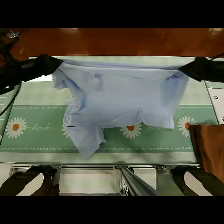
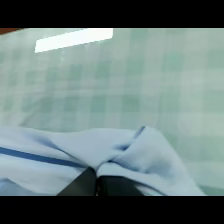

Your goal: Fold the shirts.

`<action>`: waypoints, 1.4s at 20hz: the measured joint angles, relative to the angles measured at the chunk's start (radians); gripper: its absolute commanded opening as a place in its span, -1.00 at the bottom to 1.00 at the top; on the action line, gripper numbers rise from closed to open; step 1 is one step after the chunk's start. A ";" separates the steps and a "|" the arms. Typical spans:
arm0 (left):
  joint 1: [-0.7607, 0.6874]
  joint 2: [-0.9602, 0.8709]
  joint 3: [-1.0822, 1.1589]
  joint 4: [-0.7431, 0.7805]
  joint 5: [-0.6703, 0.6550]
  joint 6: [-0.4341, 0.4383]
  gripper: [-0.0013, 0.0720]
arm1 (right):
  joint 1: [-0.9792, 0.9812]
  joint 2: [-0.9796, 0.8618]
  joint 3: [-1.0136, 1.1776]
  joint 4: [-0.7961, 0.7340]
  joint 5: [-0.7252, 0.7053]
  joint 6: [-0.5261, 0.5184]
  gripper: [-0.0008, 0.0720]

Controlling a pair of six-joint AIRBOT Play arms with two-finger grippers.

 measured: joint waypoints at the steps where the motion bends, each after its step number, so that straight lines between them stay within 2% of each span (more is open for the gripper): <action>1: -0.020 -0.045 0.003 -0.003 0.061 0.003 -0.87 | 0.000 -0.072 0.010 0.039 -0.048 -0.018 -0.93; 4: -0.058 -0.159 0.036 -0.005 0.189 0.006 -0.86 | 0.000 -0.292 0.088 0.190 -0.177 -0.058 -0.92; 5: -0.064 -0.188 0.047 -0.006 0.214 -0.004 -0.69 | 0.000 -0.356 0.123 0.232 -0.200 -0.065 -0.83; 6: -0.069 -0.213 0.059 -0.007 0.236 -0.019 -0.21 | 0.000 -0.419 0.162 0.272 -0.212 -0.068 0.07; 7: -0.071 -0.229 0.068 0.001 0.265 -0.031 0.93 | -0.001 -0.471 0.199 0.299 -0.230 -0.067 0.77; 9: -0.069 -0.248 0.083 0.000 0.261 -0.039 0.96 | -0.007 -0.553 0.267 0.346 -0.205 -0.059 0.77; 12: 0.000 -0.258 0.121 0.045 0.132 -0.017 0.95 | -0.066 -0.603 0.342 0.354 -0.066 -0.053 0.76; 14: 0.098 -0.261 0.131 0.097 -0.077 -0.017 0.95 | -0.133 -0.599 0.365 0.304 0.084 -0.059 0.76; 16: 0.221 -0.261 0.101 0.154 -0.257 -0.033 0.95 | -0.200 -0.552 0.346 0.182 0.215 -0.068 0.76; 19: 0.391 -0.242 -0.034 0.190 -0.508 -0.045 0.95 | -0.282 -0.411 0.178 0.067 0.250 -0.074 0.76; 23: 0.587 -0.171 -0.277 0.189 -0.621 -0.050 0.95 | -0.331 -0.169 -0.185 0.104 0.175 -0.138 0.76; 25: 0.654 -0.130 -0.385 0.132 -0.617 -0.006 0.95 | -0.339 -0.072 -0.330 0.152 0.161 -0.180 0.75; 28: 0.675 -0.098 -0.520 -0.002 -0.598 0.084 0.95 | -0.345 0.045 -0.490 0.217 0.148 -0.224 0.73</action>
